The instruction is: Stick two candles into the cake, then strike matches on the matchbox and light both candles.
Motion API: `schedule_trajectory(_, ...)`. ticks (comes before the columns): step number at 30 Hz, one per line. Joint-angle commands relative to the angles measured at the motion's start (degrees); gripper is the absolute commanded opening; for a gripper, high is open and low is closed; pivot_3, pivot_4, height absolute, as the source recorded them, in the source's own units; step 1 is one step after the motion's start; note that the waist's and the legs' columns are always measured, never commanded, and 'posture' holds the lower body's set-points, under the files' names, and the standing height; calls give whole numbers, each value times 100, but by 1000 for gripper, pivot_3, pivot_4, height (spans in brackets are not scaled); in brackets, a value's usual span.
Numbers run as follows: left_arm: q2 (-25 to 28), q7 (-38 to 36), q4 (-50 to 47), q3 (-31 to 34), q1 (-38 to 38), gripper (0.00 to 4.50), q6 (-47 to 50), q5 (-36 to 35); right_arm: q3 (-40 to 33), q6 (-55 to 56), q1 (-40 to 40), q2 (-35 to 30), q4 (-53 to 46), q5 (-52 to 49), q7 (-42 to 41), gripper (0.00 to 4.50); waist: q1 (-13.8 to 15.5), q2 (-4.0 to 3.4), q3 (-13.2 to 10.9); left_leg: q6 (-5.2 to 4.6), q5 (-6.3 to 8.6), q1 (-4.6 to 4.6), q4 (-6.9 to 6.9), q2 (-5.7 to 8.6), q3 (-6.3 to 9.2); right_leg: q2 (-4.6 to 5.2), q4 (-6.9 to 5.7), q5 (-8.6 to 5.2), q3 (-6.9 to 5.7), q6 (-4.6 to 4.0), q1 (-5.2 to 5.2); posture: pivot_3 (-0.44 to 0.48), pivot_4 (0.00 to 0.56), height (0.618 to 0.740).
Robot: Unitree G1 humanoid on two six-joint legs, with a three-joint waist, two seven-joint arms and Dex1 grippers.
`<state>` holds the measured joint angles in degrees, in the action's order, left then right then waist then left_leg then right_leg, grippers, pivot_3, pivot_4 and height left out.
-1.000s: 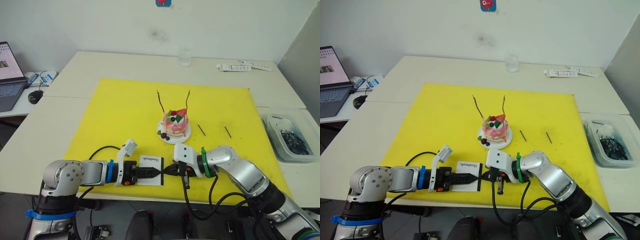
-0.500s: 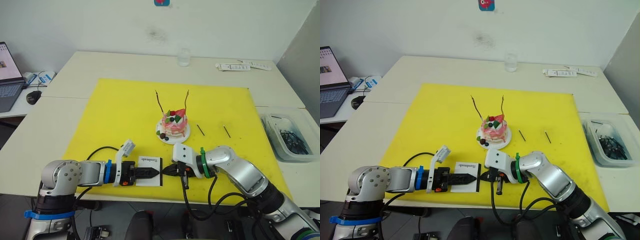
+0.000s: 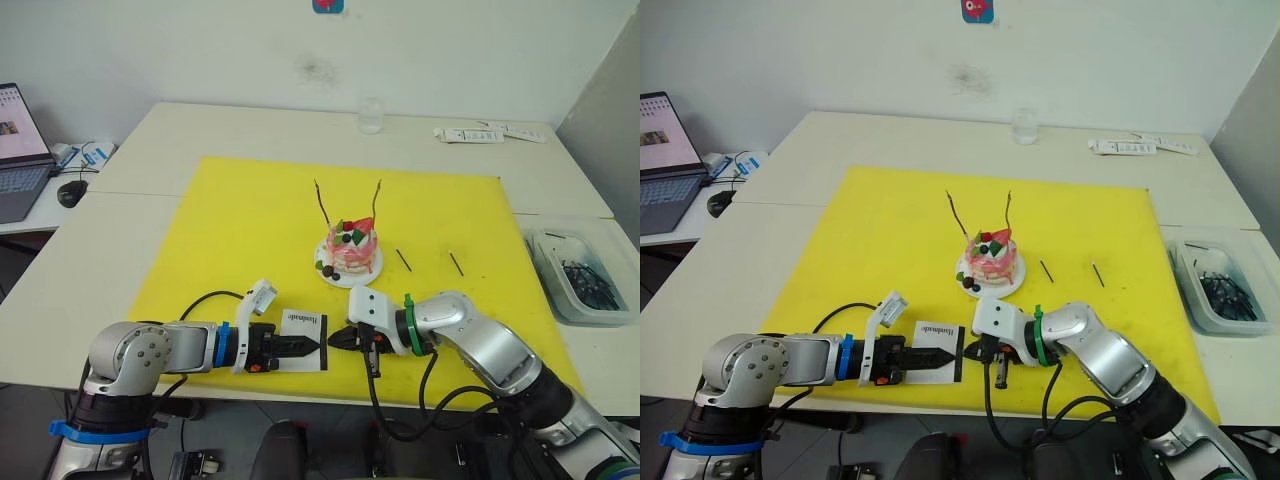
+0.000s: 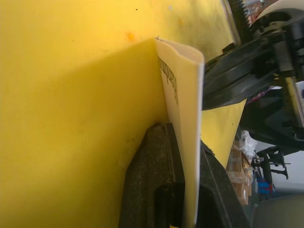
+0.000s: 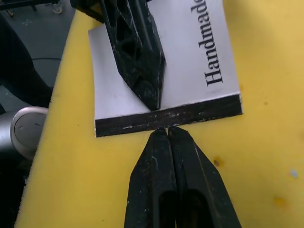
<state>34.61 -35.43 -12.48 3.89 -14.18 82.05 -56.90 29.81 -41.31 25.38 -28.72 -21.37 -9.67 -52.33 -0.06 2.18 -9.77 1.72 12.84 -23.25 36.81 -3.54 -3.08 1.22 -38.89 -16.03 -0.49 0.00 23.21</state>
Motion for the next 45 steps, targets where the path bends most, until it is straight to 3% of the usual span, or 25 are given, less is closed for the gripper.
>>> schedule_trajectory(1,126,84,-57,16,141,51,91,114,-646,-84,-145,-116,-662,-243,165,0,-2,1,-1,0,0,-2,-1,0,-1,0,1,0,0,1,-2,0,150,740)
schedule_trajectory(8,446,-372,-675,585,129,51,16,-580,-2075,-186,-1026,-554,-1703,-693,499,0,-6,8,-11,3,2,-36,-12,-4,10,-4,2,-19,-11,4,19,0,150,740)
schedule_trajectory(9,463,-394,-703,710,111,12,15,-714,-2353,-218,-1213,-543,-1817,-801,606,184,-5,9,-11,5,3,-47,-14,-4,9,-4,2,-21,-11,5,30,0,150,740)
schedule_trajectory(13,458,-330,-693,966,5,0,-37,-941,-2868,-50,-1591,-262,-1927,-806,1200,1280,-16,9,-13,10,6,-59,-15,-3,13,-5,2,-27,-14,14,40,0,150,740)
schedule_trajectory(19,339,-132,-426,986,-301,0,-198,-882,-2239,791,-1547,522,-1018,399,2653,3434,-33,10,-16,11,6,-56,-12,-2,15,-10,0,-26,-13,14,40,0,150,740)
schedule_trajectory(23,292,-78,-340,905,-425,0,-293,-825,-2224,1470,-1323,1228,118,972,3696,3434,-41,11,-16,11,6,-58,-9,1,4,-9,0,-26,-4,15,40,0,150,740)
schedule_trajectory(31,264,4,-407,883,-398,0,-353,-862,-2373,1848,-1128,1657,1073,951,3965,3434,-53,11,-16,16,9,-61,-12,-2,4,-10,0,-26,-5,15,41,0,150,740)
schedule_trajectory(40,253,50,-471,911,-339,0,-369,-888,-2415,1515,-1014,1803,1296,998,4105,3434,-77,11,-16,16,8,-58,-8,-2,5,-10,-7,-25,-5,15,38,0,150,740)
schedule_trajectory(45,231,74,-443,875,-343,0,-390,-877,-2383,1279,-874,1853,1392,1040,4175,1772,-81,11,-16,16,8,-57,-3,-2,6,-10,-9,-25,-5,15,37,0,150,740)
